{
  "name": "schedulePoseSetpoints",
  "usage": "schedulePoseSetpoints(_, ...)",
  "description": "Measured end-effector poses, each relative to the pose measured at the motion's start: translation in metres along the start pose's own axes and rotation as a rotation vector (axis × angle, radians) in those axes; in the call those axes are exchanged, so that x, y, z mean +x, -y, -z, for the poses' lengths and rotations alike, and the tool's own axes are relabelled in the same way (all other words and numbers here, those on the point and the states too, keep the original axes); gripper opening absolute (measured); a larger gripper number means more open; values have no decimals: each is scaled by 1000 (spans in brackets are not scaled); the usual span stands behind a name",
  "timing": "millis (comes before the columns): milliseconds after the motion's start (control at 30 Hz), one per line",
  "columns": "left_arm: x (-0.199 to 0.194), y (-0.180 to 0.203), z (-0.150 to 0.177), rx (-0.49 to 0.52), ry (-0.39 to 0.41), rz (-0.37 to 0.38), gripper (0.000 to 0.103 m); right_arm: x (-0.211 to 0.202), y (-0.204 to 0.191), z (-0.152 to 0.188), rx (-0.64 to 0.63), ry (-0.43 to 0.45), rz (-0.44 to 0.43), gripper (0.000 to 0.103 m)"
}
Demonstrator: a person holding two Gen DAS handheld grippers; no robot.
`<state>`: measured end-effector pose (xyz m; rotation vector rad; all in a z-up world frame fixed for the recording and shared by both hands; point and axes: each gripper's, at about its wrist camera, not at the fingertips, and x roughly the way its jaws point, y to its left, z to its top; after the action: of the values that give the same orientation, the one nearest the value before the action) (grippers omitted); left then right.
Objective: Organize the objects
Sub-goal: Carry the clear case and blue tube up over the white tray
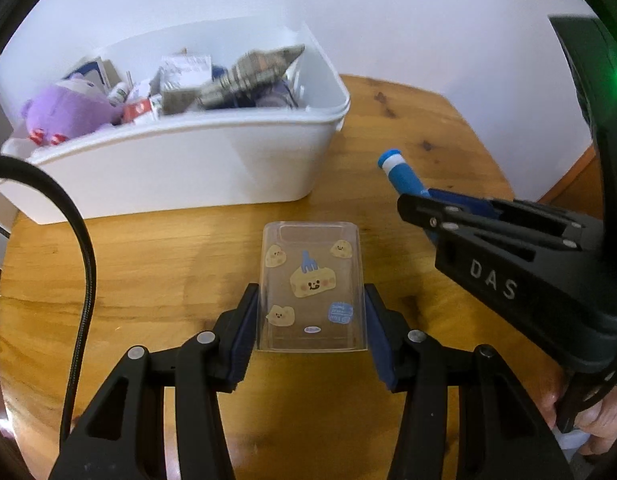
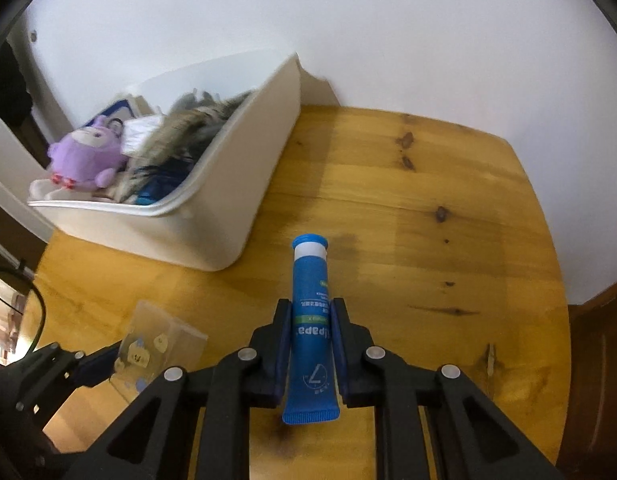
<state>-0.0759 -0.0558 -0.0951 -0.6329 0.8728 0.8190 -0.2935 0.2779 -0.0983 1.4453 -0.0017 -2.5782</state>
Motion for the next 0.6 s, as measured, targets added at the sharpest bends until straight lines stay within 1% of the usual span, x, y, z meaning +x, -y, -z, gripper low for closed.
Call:
schedulePoseSetpoints(100, -26, 0, 0, 13, 29, 21, 53, -28, -9, 6, -3, 27, -16, 20)
schedulePoseSetpoints(133, -29, 2, -3, 14, 37, 28, 53, -33, -12, 6, -4, 35, -18, 20)
schedulePoseSetpoints(300, -83, -11, 8, 31, 80, 58, 53, -73, -33, 9, -10, 84, -44, 20)
schedulePoseSetpoints(333, -87, -10, 6, 32, 87, 61, 53, -81, -39, 9, -16, 93, -50, 20)
schedulePoseSetpoints(467, -123, -25, 8, 40, 119, 63, 53, -109, -67, 12, -47, 120, -74, 20)
schedulePoseSetpoints(600, -153, -42, 8, 58, 140, 47, 53, -130, -92, 11, -80, 140, -102, 20)
